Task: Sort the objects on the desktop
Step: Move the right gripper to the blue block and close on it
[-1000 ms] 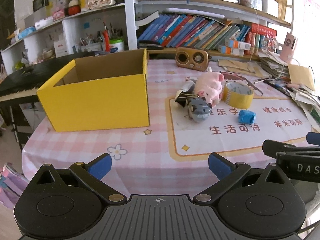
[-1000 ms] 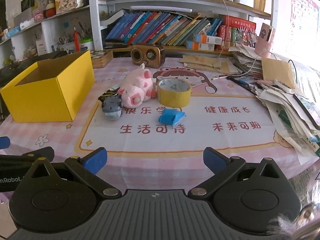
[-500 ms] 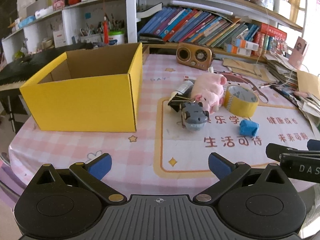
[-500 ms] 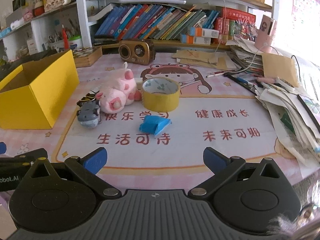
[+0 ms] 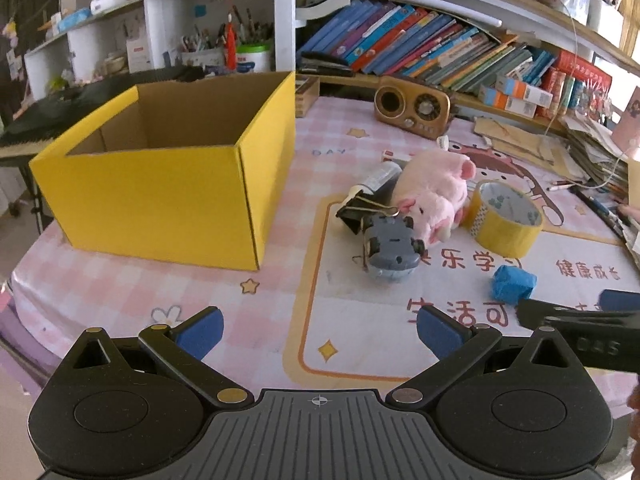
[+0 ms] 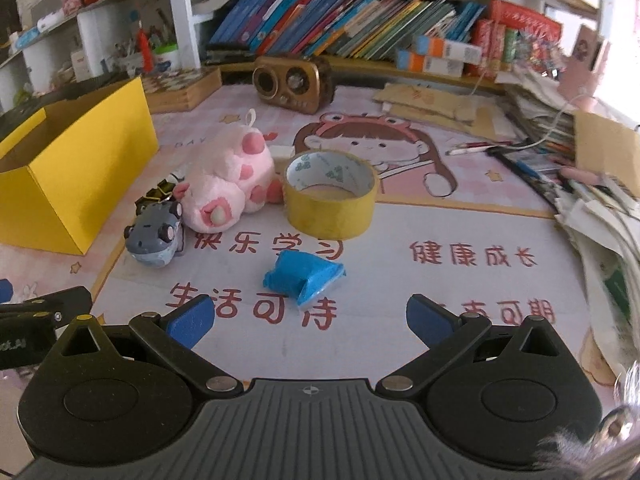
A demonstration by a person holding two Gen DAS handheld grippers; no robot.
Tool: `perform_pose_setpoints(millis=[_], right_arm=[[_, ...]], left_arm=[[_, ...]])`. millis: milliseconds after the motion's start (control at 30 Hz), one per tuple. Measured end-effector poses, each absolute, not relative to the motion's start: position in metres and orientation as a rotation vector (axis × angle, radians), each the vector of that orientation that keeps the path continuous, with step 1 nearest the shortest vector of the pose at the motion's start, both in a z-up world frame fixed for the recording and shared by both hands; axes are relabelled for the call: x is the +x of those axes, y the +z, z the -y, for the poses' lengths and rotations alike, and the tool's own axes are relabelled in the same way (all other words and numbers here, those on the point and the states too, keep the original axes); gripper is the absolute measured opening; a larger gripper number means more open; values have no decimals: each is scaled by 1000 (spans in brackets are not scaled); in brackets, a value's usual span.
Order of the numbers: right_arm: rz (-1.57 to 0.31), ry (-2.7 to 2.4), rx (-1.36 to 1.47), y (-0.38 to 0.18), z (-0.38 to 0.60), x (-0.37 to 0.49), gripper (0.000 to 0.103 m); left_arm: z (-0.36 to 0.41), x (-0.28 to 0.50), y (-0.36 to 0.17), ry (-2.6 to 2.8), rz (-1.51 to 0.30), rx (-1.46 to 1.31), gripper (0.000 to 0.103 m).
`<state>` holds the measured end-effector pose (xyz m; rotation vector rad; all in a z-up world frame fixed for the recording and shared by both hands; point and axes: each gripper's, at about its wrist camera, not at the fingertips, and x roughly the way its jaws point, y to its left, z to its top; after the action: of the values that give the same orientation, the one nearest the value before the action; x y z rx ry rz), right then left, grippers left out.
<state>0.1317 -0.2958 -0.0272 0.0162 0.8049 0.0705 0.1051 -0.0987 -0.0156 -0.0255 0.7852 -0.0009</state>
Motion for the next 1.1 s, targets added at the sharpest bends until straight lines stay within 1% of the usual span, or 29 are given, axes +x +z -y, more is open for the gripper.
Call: perform_pose_setpoints(millis=[333, 400, 467, 567, 667, 733, 767, 800, 833, 867, 900, 967, 1100], right_arm=[[-882, 152, -14, -44, 297, 176, 100], [-898, 163, -18, -48, 299, 183, 96], [-921, 169, -22, -53, 301, 189, 94], [-954, 183, -26, -61, 303, 197, 87], [-954, 194, -52, -63, 304, 201, 85], [-941, 201, -76, -64, 304, 203, 80], [-931, 209, -84, -63, 305, 204, 73], [-921, 215, -89, -63, 307, 204, 61], [-906, 224, -92, -61, 309, 204, 54], [-895, 231, -97, -60, 310, 205, 42], [-887, 239, -101, -59, 312, 206, 36], [-880, 249, -108, -59, 316, 207, 33], [-867, 244, -102, -56, 329, 208, 31]], left_arm=[[110, 115, -17, 58, -802, -37, 103], [115, 117, -18, 64, -811, -31, 103], [120, 119, -20, 68, -819, -20, 103], [127, 122, -22, 70, -829, -8, 103], [133, 125, -24, 67, -834, -5, 103], [137, 128, -25, 64, -841, -6, 103], [139, 129, -26, 62, -843, -6, 103], [142, 131, -28, 58, -847, -6, 103], [144, 132, -29, 54, -850, -5, 103], [147, 133, -30, 47, -853, -5, 103], [150, 134, -31, 41, -856, -5, 103], [156, 137, -34, 26, -862, -4, 103], [166, 143, -40, 0, -872, -5, 103]])
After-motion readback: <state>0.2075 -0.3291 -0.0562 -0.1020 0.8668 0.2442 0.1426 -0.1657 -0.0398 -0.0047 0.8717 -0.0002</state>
